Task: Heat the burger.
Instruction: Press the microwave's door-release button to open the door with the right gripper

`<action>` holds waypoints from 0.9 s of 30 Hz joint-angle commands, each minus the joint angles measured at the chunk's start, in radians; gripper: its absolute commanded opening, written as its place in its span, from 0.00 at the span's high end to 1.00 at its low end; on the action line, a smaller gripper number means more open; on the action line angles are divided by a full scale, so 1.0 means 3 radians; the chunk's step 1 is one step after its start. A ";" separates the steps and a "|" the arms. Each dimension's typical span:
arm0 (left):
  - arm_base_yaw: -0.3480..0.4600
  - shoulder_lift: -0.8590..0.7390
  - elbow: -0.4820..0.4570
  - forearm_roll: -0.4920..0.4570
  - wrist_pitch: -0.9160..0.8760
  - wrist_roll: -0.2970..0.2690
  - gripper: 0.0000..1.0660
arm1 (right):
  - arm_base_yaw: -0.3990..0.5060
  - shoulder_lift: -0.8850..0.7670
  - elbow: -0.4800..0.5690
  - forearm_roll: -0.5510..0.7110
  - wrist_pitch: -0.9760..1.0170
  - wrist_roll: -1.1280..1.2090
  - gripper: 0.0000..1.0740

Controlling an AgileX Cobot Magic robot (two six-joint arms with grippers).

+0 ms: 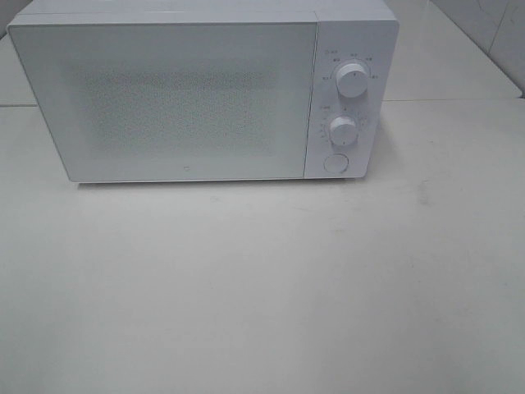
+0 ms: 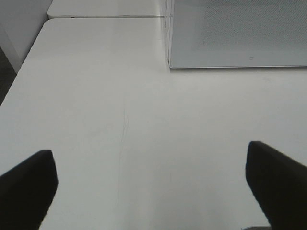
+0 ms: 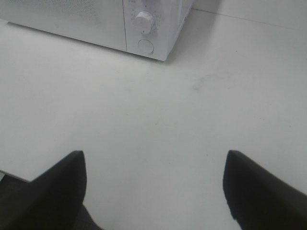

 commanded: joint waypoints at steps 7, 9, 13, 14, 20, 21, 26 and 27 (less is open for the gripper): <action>0.0003 -0.0077 0.0010 -0.0030 -0.0043 -0.0010 0.06 | -0.0153 -0.0580 0.0373 0.0007 -0.0117 0.0003 0.29; 0.0003 -0.0070 0.0010 -0.0027 -0.0043 -0.0010 0.06 | -0.0173 -0.0627 0.0373 0.0007 -0.0117 0.0007 0.29; 0.0003 -0.0053 0.0010 -0.0023 -0.0043 -0.0010 0.06 | -0.0173 -0.0660 0.0373 0.0007 -0.0117 0.0003 0.29; 0.0003 -0.0053 0.0010 -0.0027 -0.0043 -0.0010 0.06 | -0.0173 -0.0660 0.0373 0.0007 -0.0117 0.0000 0.29; 0.0003 -0.0053 0.0010 -0.0027 -0.0043 -0.0010 0.06 | -0.0173 -0.0660 0.0363 0.0010 -0.0127 0.0007 0.29; 0.0003 -0.0053 0.0010 -0.0027 -0.0043 -0.0010 0.06 | -0.0173 -0.0660 0.0363 0.0010 -0.0127 0.0007 0.29; 0.0003 -0.0053 0.0010 -0.0027 -0.0043 -0.0010 0.06 | -0.0173 -0.0453 0.0263 0.0013 -0.0320 0.0053 0.29; 0.0003 -0.0053 0.0010 -0.0027 -0.0043 -0.0010 0.06 | -0.0173 -0.0390 0.0260 0.0013 -0.0400 0.0047 0.29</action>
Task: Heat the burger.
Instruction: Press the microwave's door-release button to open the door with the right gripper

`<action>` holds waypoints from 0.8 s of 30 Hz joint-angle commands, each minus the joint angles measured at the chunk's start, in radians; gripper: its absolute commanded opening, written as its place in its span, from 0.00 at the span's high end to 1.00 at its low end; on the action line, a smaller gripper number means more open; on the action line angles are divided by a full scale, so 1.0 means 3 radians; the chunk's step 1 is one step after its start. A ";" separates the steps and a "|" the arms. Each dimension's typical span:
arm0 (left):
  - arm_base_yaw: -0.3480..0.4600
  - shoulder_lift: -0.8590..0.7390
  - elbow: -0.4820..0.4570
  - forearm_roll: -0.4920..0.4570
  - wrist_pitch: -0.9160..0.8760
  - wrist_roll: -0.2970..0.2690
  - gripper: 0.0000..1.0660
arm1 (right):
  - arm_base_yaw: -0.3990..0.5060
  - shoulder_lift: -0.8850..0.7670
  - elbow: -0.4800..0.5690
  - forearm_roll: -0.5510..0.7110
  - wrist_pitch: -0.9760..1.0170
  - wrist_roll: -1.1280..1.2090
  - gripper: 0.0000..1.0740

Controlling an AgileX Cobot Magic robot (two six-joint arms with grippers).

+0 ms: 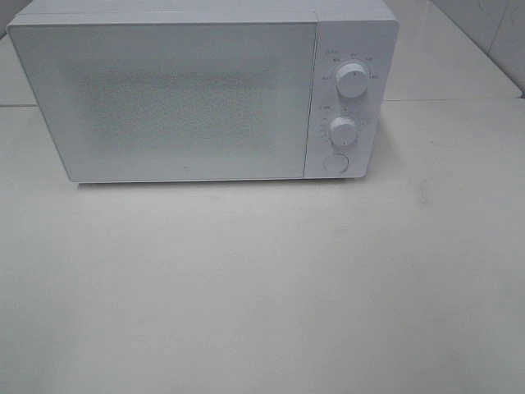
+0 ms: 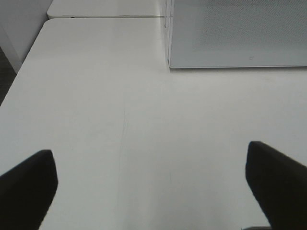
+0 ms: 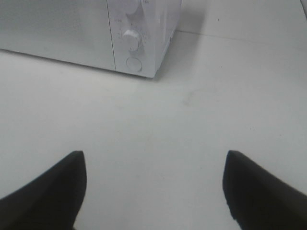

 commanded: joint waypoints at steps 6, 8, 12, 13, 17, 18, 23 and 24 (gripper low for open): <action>0.0003 -0.0053 0.0010 -0.0027 -0.0043 -0.0010 0.06 | -0.0023 0.0530 -0.0043 0.0013 -0.0710 0.0027 0.29; 0.0003 -0.0053 0.0010 -0.0027 -0.0043 -0.0010 0.06 | -0.0023 0.0670 -0.0043 0.0017 -0.0877 0.0027 0.29; 0.0003 -0.0053 0.0010 -0.0027 -0.0043 -0.0010 0.06 | -0.0023 0.0887 -0.0043 0.0017 -0.1103 0.0023 0.29; 0.0003 -0.0053 0.0010 -0.0027 -0.0043 -0.0010 0.06 | -0.0023 0.1017 -0.0043 0.0017 -0.1233 0.0023 0.30; 0.0003 -0.0053 0.0010 -0.0027 -0.0043 -0.0010 0.06 | -0.0023 0.1300 -0.0043 0.0017 -0.1490 0.0023 0.30; 0.0003 -0.0053 0.0010 -0.0027 -0.0043 -0.0010 0.06 | -0.0023 0.1300 -0.0043 0.0017 -0.1490 0.0023 0.30; 0.0003 -0.0053 0.0010 -0.0027 -0.0043 -0.0010 0.06 | -0.0023 0.1643 -0.0043 0.0017 -0.1797 0.0023 0.30; 0.0003 -0.0053 0.0010 -0.0027 -0.0043 -0.0010 0.06 | -0.0023 0.1770 -0.0043 0.0017 -0.1937 0.0023 0.30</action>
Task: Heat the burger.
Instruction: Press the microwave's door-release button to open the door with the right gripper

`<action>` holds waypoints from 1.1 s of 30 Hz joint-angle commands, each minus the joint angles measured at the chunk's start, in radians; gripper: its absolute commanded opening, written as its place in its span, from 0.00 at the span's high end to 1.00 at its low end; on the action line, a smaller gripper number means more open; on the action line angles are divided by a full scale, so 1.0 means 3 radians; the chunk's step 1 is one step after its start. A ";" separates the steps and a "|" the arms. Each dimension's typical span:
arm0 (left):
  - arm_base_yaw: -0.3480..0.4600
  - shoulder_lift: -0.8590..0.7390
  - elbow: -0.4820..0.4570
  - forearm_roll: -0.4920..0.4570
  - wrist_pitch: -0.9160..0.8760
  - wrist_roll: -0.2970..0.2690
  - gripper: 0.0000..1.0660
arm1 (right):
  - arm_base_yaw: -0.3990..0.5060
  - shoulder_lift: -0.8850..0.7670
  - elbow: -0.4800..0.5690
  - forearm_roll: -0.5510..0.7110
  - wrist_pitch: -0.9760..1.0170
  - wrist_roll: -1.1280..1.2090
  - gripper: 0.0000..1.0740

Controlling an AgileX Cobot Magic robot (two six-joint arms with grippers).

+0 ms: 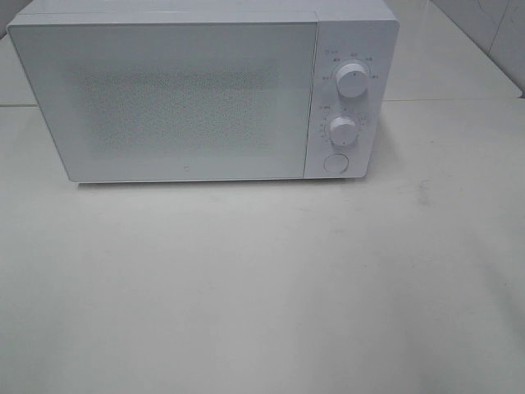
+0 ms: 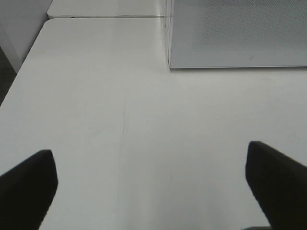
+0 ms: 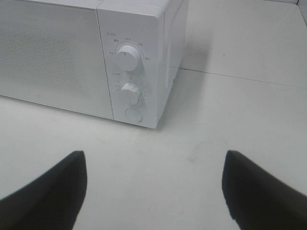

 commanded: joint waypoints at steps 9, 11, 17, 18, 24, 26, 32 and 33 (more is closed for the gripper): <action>0.0003 -0.0053 0.0010 -0.0027 -0.0043 -0.0010 0.06 | -0.0023 0.0720 -0.0017 0.0010 -0.0777 0.0013 0.30; 0.0003 -0.0053 0.0010 -0.0027 -0.0043 -0.0010 0.06 | -0.0023 0.0847 -0.0017 0.0010 -0.0910 0.0013 0.30; 0.0003 -0.0053 0.0010 -0.0027 -0.0043 -0.0010 0.06 | -0.0023 0.1260 -0.0017 0.0010 -0.1423 0.0027 0.30; 0.0003 -0.0053 0.0010 -0.0027 -0.0043 -0.0010 0.06 | -0.0023 0.1390 -0.0017 0.0010 -0.1593 0.0027 0.30; 0.0003 -0.0053 0.0010 -0.0027 -0.0043 -0.0010 0.06 | -0.0023 0.1770 -0.0017 -0.0003 -0.2150 0.0027 0.30; 0.0003 -0.0053 0.0010 -0.0027 -0.0043 -0.0010 0.06 | -0.0023 0.1833 -0.0017 -0.0003 -0.2253 0.0027 0.30; 0.0003 -0.0053 0.0010 -0.0027 -0.0043 -0.0010 0.06 | -0.0023 0.2263 -0.0017 -0.0003 -0.2797 0.0027 0.30; 0.0003 -0.0053 0.0010 -0.0027 -0.0043 -0.0010 0.06 | -0.0023 0.2263 -0.0017 -0.0003 -0.2797 0.0027 0.30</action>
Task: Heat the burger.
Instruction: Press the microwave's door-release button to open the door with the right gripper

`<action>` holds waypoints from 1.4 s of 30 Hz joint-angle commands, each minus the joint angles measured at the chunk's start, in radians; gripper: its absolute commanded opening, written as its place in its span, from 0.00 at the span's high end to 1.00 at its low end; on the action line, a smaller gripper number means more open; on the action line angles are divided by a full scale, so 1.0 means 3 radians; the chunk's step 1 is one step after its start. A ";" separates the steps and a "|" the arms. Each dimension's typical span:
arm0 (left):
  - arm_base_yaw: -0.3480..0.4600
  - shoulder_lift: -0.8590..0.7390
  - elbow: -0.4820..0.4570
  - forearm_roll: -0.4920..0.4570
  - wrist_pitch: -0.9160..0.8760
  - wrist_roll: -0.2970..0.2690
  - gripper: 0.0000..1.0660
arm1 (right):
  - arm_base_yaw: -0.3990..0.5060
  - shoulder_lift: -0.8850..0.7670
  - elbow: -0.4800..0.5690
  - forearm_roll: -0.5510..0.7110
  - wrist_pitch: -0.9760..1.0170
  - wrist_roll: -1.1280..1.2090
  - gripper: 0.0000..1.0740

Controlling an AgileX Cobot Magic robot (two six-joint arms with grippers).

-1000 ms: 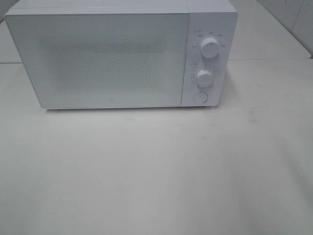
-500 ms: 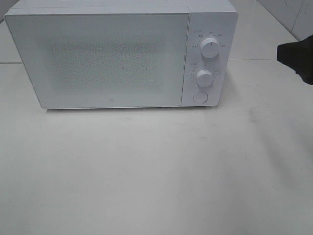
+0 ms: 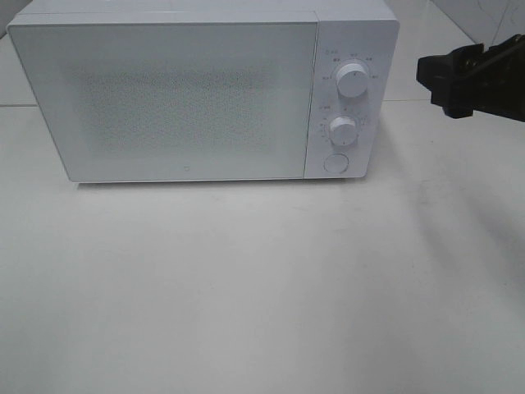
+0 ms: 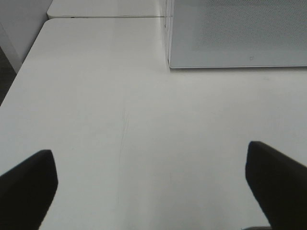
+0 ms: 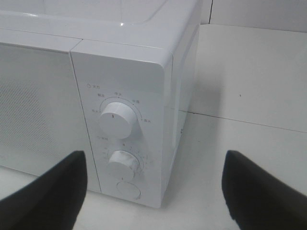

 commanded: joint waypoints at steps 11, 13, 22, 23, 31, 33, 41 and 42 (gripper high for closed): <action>0.0003 -0.0053 0.0010 -0.0027 -0.0043 -0.0010 0.06 | -0.0013 0.0630 0.0250 0.0030 -0.1333 0.0023 0.30; 0.0003 -0.0053 0.0010 -0.0027 -0.0043 -0.0010 0.06 | -0.0013 0.0660 0.0313 0.0080 -0.1463 0.0023 0.30; 0.0003 -0.0053 0.0010 -0.0027 -0.0043 -0.0010 0.06 | 0.0427 0.0960 0.0713 0.0767 -0.2107 -0.0537 0.30; 0.0003 -0.0053 0.0010 -0.0027 -0.0043 -0.0010 0.06 | 0.0490 0.1010 0.0737 0.0877 -0.2163 -0.0590 0.30; 0.0003 -0.0053 0.0010 -0.0027 -0.0043 -0.0010 0.06 | 0.0973 0.1363 0.0777 0.1630 -0.2510 -0.0867 0.30; 0.0003 -0.0053 0.0010 -0.0027 -0.0043 -0.0010 0.06 | 0.1177 0.1497 0.0777 0.1867 -0.2657 -0.0873 0.30; 0.0003 -0.0053 0.0010 -0.0027 -0.0043 -0.0010 0.06 | 0.1553 0.1793 0.0773 0.2457 -0.2883 -0.0860 0.30; 0.0003 -0.0053 0.0010 -0.0027 -0.0043 -0.0010 0.06 | 0.1553 0.1793 0.0773 0.2457 -0.2883 -0.0860 0.30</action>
